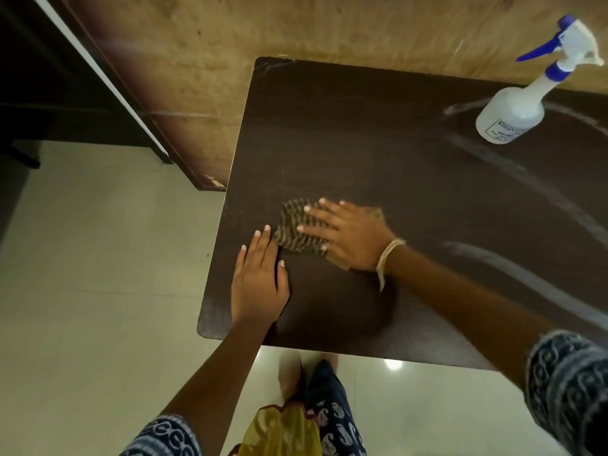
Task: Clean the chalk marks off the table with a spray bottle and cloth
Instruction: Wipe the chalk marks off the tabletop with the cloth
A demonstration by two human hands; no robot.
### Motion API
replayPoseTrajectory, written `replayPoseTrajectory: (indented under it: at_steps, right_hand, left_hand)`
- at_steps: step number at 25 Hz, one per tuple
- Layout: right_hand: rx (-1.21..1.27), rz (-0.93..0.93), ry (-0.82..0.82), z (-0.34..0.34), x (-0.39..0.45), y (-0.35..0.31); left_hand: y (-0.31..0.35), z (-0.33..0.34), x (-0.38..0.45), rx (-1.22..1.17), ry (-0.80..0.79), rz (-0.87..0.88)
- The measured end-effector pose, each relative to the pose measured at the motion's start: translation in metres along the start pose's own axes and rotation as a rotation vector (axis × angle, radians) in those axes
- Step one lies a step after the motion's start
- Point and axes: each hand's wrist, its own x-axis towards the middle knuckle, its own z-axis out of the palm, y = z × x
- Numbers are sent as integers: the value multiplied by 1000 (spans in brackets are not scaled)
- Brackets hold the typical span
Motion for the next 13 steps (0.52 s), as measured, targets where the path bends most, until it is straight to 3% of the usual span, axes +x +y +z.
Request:
replayPoseTrajectory:
  at_steps: [1, 5, 7, 9, 13]
  right_hand:
    - [13, 152, 26, 0, 6, 34]
    - [266, 1158, 146, -1, 4, 131]
    - [349, 1410, 137, -8, 30, 122]
    - [316, 1314, 141, -14, 69, 88]
    - [178, 510, 83, -12, 114, -18]
  left_hand:
    - [0, 0, 0, 2, -5, -3]
    - [-1, 0, 1, -5, -23, -22]
    - [0, 0, 3, -3, -27, -25]
    - [-1, 0, 3, -6, -23, -24]
    - [-1, 0, 2, 10, -19, -13]
